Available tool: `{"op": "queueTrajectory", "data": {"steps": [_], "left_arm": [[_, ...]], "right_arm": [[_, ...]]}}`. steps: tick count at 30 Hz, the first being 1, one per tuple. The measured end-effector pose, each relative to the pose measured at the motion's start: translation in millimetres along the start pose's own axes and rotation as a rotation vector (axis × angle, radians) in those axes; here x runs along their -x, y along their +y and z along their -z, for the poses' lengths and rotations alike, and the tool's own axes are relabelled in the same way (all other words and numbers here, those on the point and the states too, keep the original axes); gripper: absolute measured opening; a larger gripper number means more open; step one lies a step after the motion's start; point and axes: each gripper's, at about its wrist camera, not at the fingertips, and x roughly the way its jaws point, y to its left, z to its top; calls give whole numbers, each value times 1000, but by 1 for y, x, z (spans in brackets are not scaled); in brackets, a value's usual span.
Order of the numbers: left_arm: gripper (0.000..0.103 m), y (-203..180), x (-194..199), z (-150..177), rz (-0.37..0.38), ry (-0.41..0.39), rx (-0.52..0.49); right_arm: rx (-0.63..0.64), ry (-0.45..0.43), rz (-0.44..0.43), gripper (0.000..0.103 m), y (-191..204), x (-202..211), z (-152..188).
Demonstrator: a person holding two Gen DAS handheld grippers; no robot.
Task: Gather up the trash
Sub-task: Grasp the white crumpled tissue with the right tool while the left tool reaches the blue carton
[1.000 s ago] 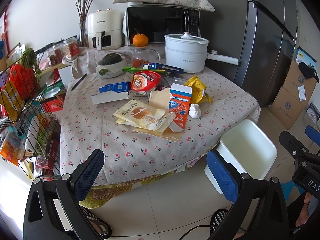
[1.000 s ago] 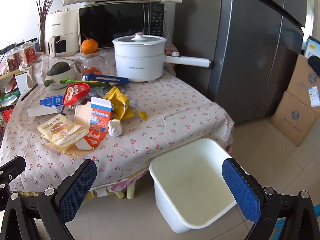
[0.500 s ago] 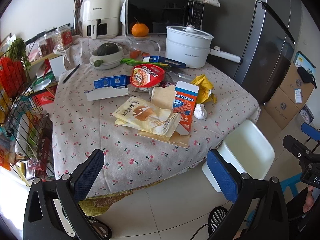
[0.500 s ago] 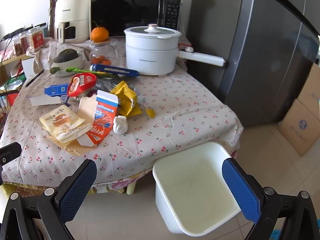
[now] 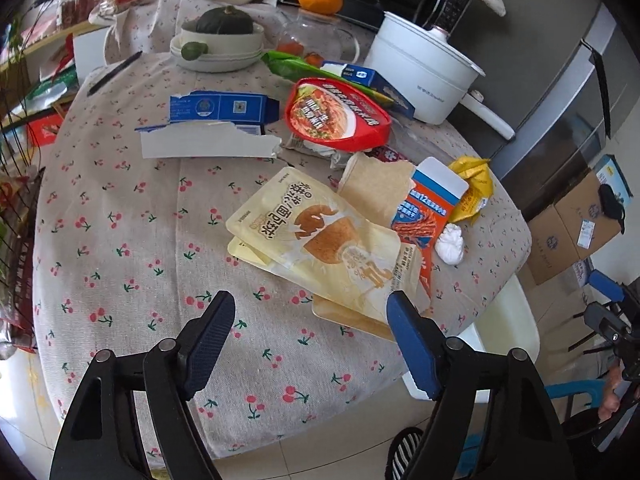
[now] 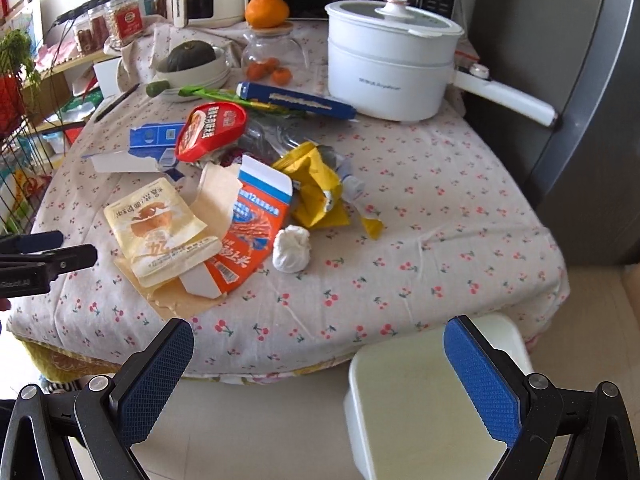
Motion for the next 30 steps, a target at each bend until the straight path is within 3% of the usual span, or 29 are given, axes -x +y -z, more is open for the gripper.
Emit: {"op": "queueTrajectory", "data": {"steps": [6, 12, 18, 19, 24, 30], "left_arm": [[74, 38, -35, -14, 96, 17, 205], [58, 50, -56, -20, 192, 33, 336], [13, 46, -72, -24, 221, 68, 382], [0, 45, -72, -25, 222, 67, 380], [0, 30, -54, -35, 231, 17, 317], [0, 13, -15, -41, 198, -63, 216]], "right_arm": [[-3, 78, -85, 103, 4, -41, -17], [-16, 104, -121, 103, 3, -70, -30], [-76, 151, -163, 103, -5, -99, -36], [-93, 157, -171, 103, -8, -104, -37], [-172, 186, -195, 98, -21, -125, -39], [-252, 228, -196, 77, -30, -155, -35]]}}
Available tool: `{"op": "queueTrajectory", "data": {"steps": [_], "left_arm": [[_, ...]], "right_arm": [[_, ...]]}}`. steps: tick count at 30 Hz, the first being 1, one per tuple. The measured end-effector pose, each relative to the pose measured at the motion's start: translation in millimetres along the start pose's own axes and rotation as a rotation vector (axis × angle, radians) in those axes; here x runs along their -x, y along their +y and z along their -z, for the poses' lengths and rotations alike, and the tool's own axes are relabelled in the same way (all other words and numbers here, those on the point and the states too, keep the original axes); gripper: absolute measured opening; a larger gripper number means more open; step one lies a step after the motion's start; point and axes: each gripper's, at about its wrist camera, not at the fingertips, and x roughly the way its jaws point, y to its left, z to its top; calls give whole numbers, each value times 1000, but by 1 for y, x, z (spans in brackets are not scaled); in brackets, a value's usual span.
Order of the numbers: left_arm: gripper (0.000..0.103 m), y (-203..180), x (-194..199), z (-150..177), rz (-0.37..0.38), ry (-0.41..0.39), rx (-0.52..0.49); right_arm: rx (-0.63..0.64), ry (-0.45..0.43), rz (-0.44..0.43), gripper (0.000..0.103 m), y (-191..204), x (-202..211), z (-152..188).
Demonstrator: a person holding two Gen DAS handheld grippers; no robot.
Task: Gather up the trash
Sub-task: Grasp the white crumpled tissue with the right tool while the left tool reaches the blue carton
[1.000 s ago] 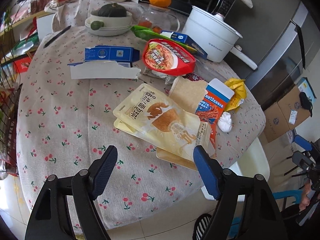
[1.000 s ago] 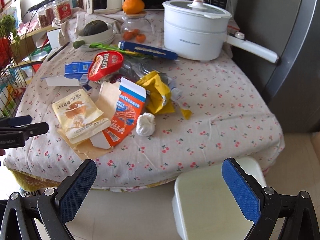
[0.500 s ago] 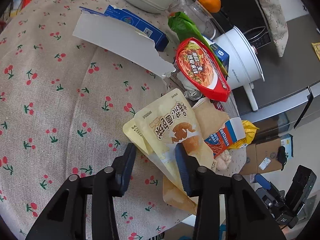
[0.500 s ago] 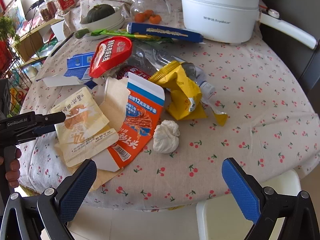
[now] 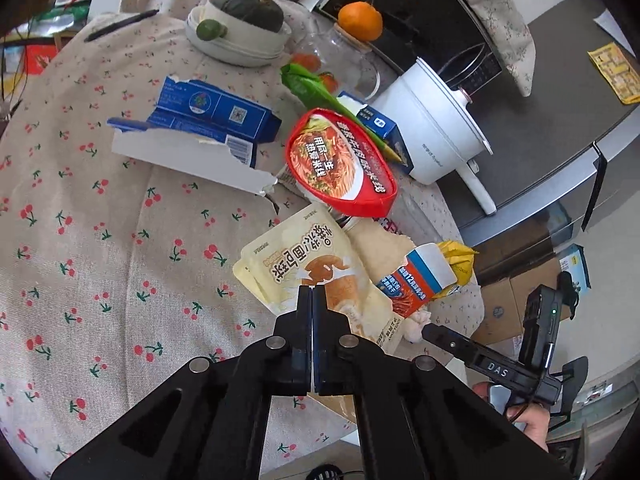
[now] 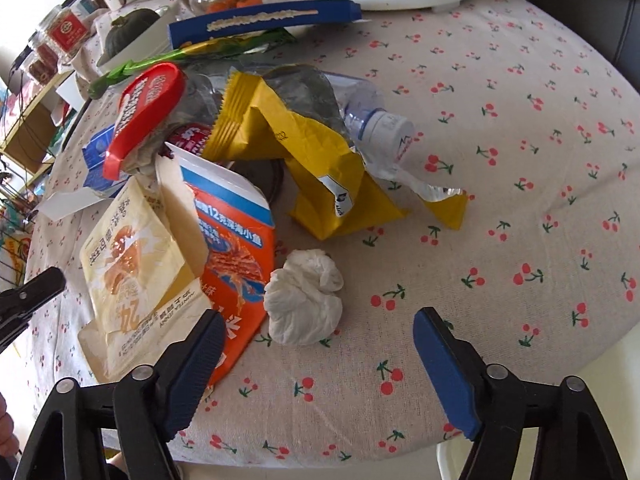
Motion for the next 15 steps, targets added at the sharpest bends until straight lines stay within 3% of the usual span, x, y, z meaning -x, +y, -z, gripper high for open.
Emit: {"op": "queueTrajectory", "data": {"steps": [3, 6, 8, 9, 10, 11, 13, 15], "left_arm": [[0, -6, 16, -1, -6, -20, -48], [0, -1, 20, -1, 12, 6, -34], [2, 2, 18, -2, -7, 9, -41], [4, 4, 15, -3, -6, 25, -37], [15, 6, 10, -4, -10, 46, -28], [36, 8, 7, -5, -27, 51, -20], [55, 12, 4, -7, -75, 22, -24], [55, 20, 3, -15, -106, 1, -17]], "right_arm": [[-15, 15, -14, 63, 1, -12, -1], [-8, 30, 0, 47, 4, -22, 0], [1, 27, 19, 32, 7, -23, 0], [-3, 27, 14, 32, 7, -23, 0], [-13, 23, 16, 31, 6, -22, 0], [-21, 18, 16, 30, 6, -19, 0], [-23, 10, 25, 30, 5, -16, 0], [-14, 11, 30, 30, 5, -13, 1]]}}
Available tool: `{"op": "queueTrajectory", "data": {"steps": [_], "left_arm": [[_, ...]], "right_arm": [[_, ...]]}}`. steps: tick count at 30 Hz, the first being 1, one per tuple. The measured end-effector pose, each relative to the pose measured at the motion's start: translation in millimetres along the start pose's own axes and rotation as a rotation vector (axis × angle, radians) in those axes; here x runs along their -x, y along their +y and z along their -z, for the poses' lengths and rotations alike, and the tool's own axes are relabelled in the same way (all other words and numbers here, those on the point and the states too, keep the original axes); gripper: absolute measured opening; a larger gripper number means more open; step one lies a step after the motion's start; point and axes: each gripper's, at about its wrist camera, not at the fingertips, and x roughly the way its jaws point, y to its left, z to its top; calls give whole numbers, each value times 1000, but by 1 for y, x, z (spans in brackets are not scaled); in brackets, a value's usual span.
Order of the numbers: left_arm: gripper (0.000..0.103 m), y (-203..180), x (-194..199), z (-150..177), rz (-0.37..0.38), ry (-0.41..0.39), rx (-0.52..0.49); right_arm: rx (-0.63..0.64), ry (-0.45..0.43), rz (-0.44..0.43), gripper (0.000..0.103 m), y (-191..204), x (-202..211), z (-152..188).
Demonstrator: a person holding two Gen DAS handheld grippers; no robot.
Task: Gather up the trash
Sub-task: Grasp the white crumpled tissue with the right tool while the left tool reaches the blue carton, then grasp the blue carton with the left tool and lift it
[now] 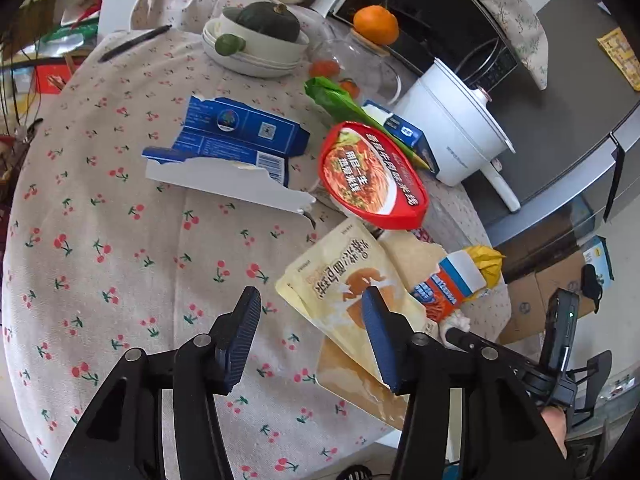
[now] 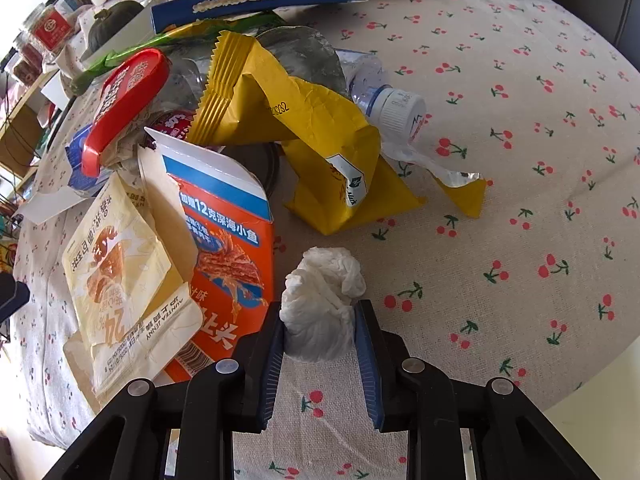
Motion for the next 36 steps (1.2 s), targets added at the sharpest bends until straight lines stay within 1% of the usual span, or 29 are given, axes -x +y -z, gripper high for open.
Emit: {"op": "queueTrajectory", "data": {"steps": [1, 3, 4, 5, 7, 8, 9, 12, 17, 19, 21, 22, 23, 24, 26, 28, 30, 34, 36], "left_arm": [[55, 5, 0, -5, -17, -16, 6], [57, 11, 3, -13, -108, -53, -18], [61, 14, 3, -17, -110, -56, -15], [61, 19, 3, -21, -78, -54, 20], [62, 31, 5, -30, -16, -70, 136], [66, 33, 6, -34, -9, -77, 175], [67, 32, 4, -38, -18, -79, 194], [68, 30, -7, -49, -92, -67, 226], [68, 41, -31, -69, -179, -44, 396], [67, 43, -37, -73, -216, -37, 431], [54, 44, -39, -73, -248, -26, 450], [39, 45, -41, -70, -251, -11, 454], [28, 47, -41, -67, -250, 1, 459], [22, 50, -41, -64, -242, 6, 467], [13, 58, -37, -58, -218, -7, 482], [10, 65, -28, -54, -193, -40, 479], [9, 69, -15, -52, -192, -74, 460], [3, 74, 24, -50, -210, -167, 441], [3, 75, 45, -50, -214, -217, 430]], "right_arm": [[1, 0, 2, 30, -2, 1, 1], [-2, 5, 6, 30, -4, 2, 1], [-7, 7, 5, 30, -6, 2, 2], [-14, 8, 6, 30, -8, 2, 2], [-29, 9, -1, 30, -12, 2, 1], [-33, 9, -4, 30, -13, 2, 1], [-36, 10, -7, 31, -13, 2, -1], [-25, 5, -24, 31, -8, 5, -4], [13, -2, -21, 31, 1, 5, -3], [15, 3, -22, 31, 1, 4, -3], [15, 4, -23, 31, 0, 5, -3], [16, 3, -22, 31, -1, 6, -3], [17, 0, -20, 31, -1, 7, -3], [19, -4, -19, 31, -2, 9, -4], [18, -13, -17, 31, -4, 12, -4], [10, -21, -19, 31, -7, 16, -5], [2, -29, -25, 31, -10, 20, -4], [3, -62, -31, 31, -12, 34, -2], [-3, -80, -33, 31, -13, 42, -1]]}}
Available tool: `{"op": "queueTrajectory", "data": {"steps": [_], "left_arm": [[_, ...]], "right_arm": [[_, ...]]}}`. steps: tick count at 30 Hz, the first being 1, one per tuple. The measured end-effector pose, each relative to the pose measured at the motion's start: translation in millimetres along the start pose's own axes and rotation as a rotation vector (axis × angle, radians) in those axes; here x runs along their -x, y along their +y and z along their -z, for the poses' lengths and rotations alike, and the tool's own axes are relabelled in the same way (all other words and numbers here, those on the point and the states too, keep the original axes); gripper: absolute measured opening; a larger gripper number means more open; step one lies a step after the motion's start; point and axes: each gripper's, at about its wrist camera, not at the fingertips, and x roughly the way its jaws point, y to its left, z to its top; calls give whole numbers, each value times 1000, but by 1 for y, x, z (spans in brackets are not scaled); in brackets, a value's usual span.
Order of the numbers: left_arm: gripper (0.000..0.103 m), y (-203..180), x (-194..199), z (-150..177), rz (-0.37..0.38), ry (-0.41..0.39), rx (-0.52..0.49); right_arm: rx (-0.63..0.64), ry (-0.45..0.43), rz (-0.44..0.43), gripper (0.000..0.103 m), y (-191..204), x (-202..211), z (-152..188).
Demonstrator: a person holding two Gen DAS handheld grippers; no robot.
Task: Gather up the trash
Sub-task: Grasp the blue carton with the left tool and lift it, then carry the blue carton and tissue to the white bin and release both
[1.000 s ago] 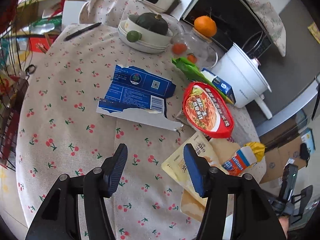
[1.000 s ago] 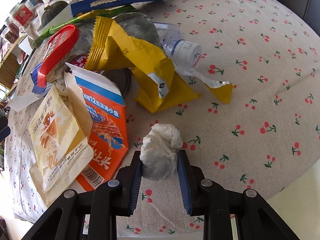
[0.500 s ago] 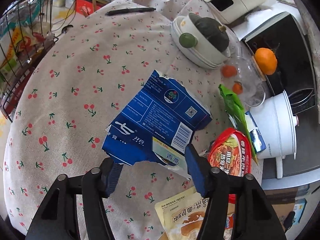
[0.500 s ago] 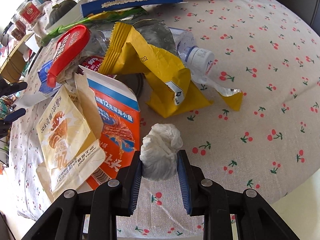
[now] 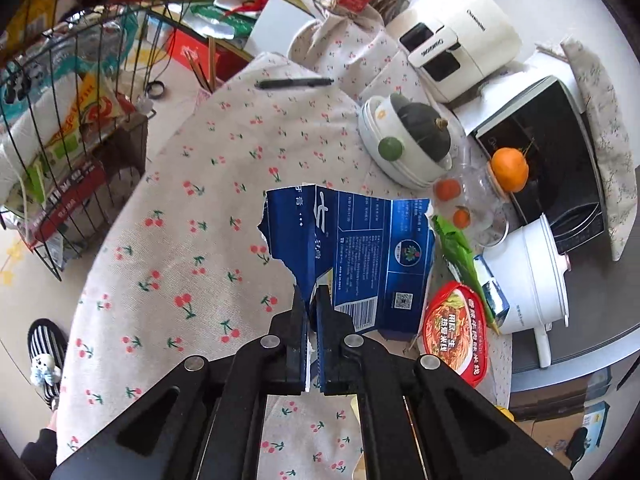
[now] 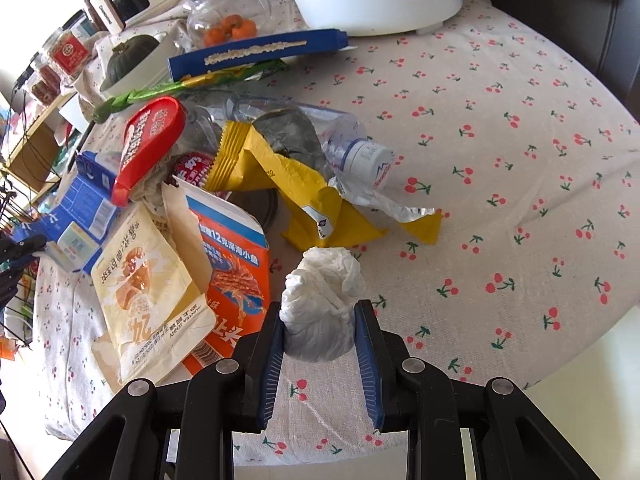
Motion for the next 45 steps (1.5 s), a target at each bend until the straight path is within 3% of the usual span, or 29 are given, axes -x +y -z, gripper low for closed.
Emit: {"op": "queueTrajectory", "data": {"steps": [5, 10, 16, 21, 26, 37, 45], "left_arm": [[3, 1, 44, -2, 34, -105, -57], [3, -17, 69, 19, 130, -97, -150], [3, -62, 81, 77, 265, -5, -304], [3, -107, 72, 138, 386, 155, -404], [3, -155, 65, 209, 455, 281, -538], [3, -228, 35, 344, 515, 421, -839], [3, -255, -8, 412, 470, 476, -1035]], "right_arm": [[-15, -44, -4, 30, -4, 22, 1], [-26, -90, 4, 30, -11, 48, 3], [-42, -134, 34, 30, -31, 82, 15], [-71, -157, 73, 31, -58, 110, 31], [-134, -161, 117, 31, -99, 132, 56], [-279, -150, 213, 31, -171, 168, 105], [-313, -110, 245, 31, -188, 166, 117]]}}
